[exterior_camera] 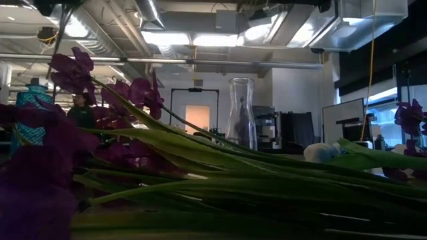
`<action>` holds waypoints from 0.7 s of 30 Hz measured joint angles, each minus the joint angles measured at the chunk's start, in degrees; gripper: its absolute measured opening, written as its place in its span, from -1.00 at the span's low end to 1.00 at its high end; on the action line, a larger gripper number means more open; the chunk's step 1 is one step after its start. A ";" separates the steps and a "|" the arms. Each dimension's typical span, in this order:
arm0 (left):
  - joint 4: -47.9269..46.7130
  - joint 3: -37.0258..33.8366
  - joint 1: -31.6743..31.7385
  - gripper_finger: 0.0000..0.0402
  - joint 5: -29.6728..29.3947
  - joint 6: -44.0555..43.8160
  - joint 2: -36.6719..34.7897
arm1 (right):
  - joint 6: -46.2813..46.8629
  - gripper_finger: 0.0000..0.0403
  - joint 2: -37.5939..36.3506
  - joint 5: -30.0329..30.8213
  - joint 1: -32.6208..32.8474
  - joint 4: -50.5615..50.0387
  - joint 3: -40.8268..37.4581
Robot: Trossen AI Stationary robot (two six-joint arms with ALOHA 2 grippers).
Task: Sort flowers into vase by color
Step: Put the top purple flowers into the blue flower vase
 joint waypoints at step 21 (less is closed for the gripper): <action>-1.82 -3.09 0.00 -0.95 -2.35 -3.03 -0.79 | 1.81 0.18 2.88 3.97 -0.04 1.76 0.00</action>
